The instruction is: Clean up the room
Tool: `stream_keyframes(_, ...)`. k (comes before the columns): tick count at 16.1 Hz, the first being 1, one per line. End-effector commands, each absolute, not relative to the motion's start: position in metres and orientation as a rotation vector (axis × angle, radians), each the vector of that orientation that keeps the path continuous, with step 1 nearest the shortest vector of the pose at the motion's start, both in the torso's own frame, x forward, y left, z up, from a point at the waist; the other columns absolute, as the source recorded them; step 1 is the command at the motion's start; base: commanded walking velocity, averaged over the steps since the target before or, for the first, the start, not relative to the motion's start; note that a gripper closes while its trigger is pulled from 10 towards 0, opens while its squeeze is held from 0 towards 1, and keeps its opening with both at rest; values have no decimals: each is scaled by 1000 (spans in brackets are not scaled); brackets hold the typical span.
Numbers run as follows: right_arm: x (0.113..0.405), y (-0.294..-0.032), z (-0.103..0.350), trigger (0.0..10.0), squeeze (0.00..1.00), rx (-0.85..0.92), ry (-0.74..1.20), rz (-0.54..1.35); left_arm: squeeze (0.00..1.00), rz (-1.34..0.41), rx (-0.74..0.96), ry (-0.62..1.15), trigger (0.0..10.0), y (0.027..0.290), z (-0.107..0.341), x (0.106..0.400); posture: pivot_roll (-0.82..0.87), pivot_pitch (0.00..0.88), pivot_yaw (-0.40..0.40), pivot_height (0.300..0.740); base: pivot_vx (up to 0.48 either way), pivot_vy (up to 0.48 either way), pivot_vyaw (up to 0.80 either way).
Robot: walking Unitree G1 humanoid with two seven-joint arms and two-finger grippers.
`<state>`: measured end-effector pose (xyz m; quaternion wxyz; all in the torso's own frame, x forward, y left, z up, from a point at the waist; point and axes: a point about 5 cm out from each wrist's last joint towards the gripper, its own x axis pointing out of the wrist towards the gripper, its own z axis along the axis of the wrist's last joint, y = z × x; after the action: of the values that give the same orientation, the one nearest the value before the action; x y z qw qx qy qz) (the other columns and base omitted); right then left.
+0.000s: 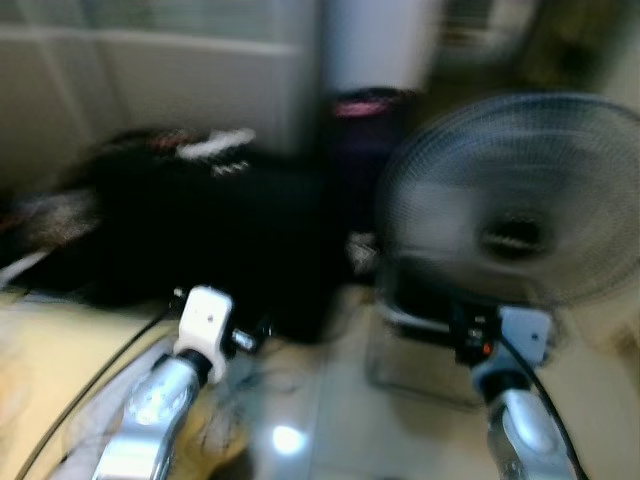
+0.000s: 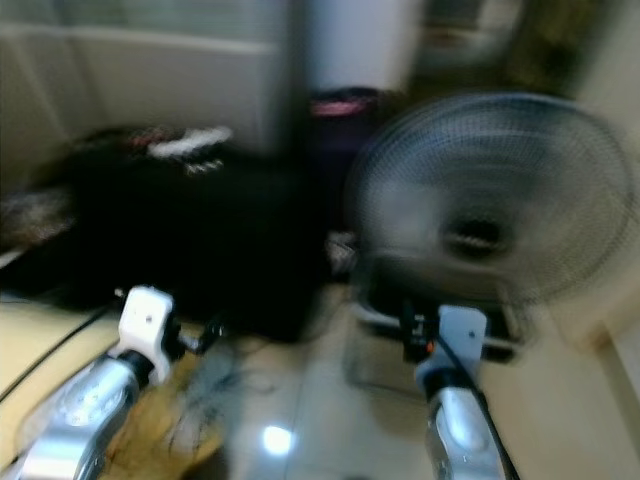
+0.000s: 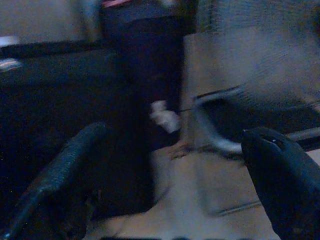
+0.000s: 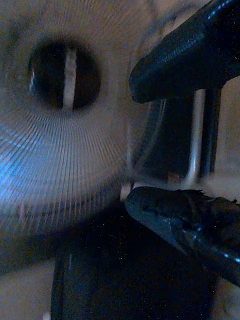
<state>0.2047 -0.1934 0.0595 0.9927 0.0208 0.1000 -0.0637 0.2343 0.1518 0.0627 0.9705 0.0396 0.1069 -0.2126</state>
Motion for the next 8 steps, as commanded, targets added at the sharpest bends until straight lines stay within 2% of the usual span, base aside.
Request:
stream_keyframes(1,208,-187,62,10000,1000,60,184,-114,0,-406,99,212,10000,162,64,233,-61,0,15,740,454,0,-775)
stream_keyframes(2,207,-186,61,10000,1000,47,181,-101,0,-378,97,208,10000,164,63,230,-55,0,12,740,375,0,-631)
stream_keyframes(3,208,-182,62,10000,0,33,170,-57,0,-313,100,206,10000,168,62,229,-50,0,11,740,0,0,0)
stream_keyframes(5,216,-174,58,10000,0,50,189,59,0,-160,113,184,10000,179,60,231,-39,0,5,740,0,0,0)
stream_keyframes(8,208,-176,50,10000,0,76,222,-11,0,-148,133,178,10000,183,59,221,-24,0,-3,740,0,0,0)
